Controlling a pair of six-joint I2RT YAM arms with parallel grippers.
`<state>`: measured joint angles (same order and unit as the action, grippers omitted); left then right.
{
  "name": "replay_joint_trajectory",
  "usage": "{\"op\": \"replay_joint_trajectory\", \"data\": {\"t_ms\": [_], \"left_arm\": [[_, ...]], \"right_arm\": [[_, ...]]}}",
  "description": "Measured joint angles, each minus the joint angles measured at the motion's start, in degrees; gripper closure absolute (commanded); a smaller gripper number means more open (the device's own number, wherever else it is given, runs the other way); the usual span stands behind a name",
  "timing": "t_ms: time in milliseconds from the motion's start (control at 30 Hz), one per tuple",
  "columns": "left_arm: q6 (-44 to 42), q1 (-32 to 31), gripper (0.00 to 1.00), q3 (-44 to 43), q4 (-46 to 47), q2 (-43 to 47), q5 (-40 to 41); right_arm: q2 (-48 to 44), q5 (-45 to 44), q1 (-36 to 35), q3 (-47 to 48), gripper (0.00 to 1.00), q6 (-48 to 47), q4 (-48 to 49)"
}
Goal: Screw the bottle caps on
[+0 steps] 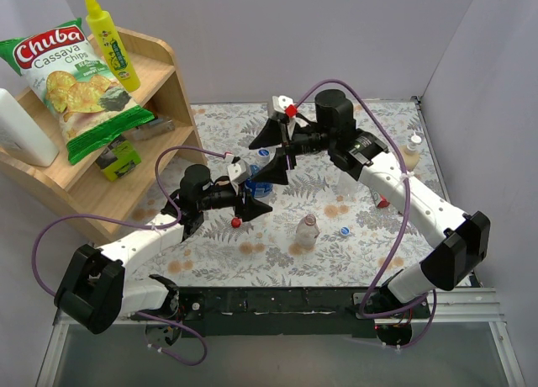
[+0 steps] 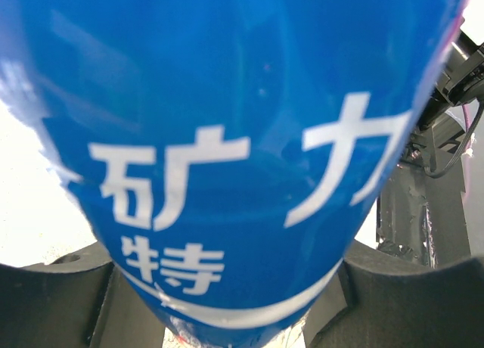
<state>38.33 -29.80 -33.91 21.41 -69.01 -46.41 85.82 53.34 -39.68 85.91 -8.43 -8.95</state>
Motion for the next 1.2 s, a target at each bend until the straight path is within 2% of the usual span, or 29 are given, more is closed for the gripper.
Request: {"op": "replay_joint_trajectory", "data": {"t_ms": [400,833,1000,1200], "left_arm": [[1.3,-0.1,1.00,-0.1,1.0,-0.7,0.6],[6.7,-0.4,1.00,-0.2,4.5,-1.1,1.6],[7.6,-0.4,1.00,-0.2,4.7,-1.1,2.1],[6.5,-0.3,1.00,-0.2,4.5,-1.1,2.5]], "right_arm": [[-0.7,-2.1,-1.6,-2.4,0.02,-3.1,-2.5],[-4.4,-12.7,-2.0,-3.1,0.02,-11.2,-11.3],[-5.8,-15.1,-2.1,-3.2,0.05,-14.8,-16.6],[-7.5,-18.3,0.8,-1.9,0.03,-13.2,-22.6]]}}
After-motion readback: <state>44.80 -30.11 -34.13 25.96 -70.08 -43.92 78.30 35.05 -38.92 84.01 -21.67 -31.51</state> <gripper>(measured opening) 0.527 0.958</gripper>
